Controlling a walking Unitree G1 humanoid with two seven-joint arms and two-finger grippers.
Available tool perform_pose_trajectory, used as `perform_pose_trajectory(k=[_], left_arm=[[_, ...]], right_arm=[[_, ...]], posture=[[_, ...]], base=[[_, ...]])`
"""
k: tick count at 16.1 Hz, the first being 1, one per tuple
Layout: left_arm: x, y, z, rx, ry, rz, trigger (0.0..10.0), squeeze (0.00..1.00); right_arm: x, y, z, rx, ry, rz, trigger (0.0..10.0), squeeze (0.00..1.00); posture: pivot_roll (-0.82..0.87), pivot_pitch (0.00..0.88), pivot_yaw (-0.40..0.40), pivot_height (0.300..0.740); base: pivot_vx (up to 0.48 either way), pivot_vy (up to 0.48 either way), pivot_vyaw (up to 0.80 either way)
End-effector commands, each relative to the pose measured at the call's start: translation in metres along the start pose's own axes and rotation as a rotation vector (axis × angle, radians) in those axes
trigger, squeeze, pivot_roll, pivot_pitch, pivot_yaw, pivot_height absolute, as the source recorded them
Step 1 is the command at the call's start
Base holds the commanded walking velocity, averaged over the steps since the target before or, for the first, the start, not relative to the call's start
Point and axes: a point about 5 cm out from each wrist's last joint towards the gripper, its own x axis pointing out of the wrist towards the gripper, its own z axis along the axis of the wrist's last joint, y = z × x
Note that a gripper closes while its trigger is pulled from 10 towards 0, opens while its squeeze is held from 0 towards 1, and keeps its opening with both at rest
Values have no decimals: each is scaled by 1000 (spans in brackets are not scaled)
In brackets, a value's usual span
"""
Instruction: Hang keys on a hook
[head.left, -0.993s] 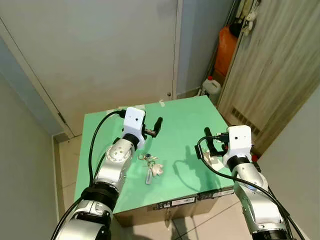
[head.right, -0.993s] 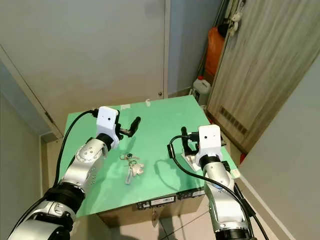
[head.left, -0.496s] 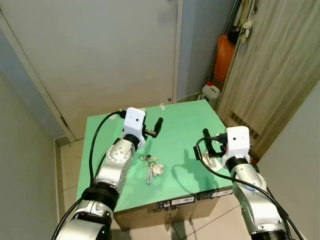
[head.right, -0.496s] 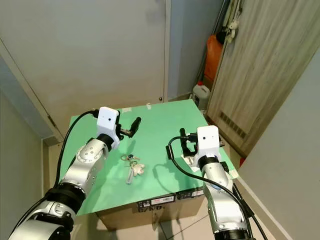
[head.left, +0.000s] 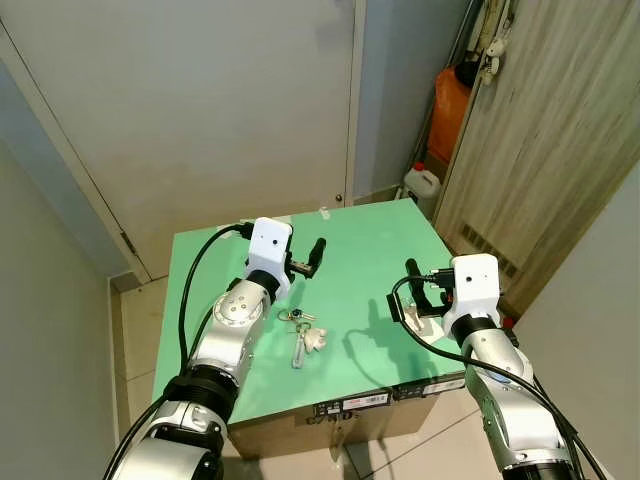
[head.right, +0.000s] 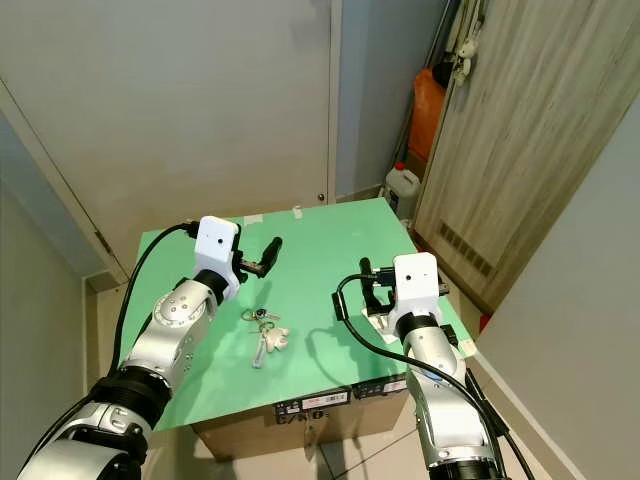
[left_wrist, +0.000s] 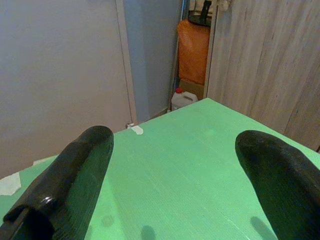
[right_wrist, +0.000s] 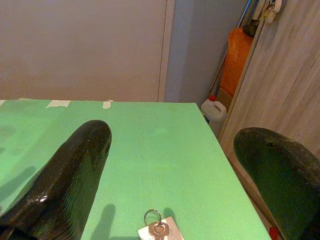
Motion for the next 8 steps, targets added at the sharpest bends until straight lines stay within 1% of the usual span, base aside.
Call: perform_pose_trajectory(k=[1,8], left_arm=[[1,2,3,15,-7,2,10000,0],[0,4,-3,4,18,27,10000,0]], right_arm=[[0,2,2,6,-2,4,10000,0],[-3,-2,1,-3,4,4,10000,0]], posture=[[-165,0,47,740],[-170,0,38,740]], base=[[0,0,0],[0,0,0]])
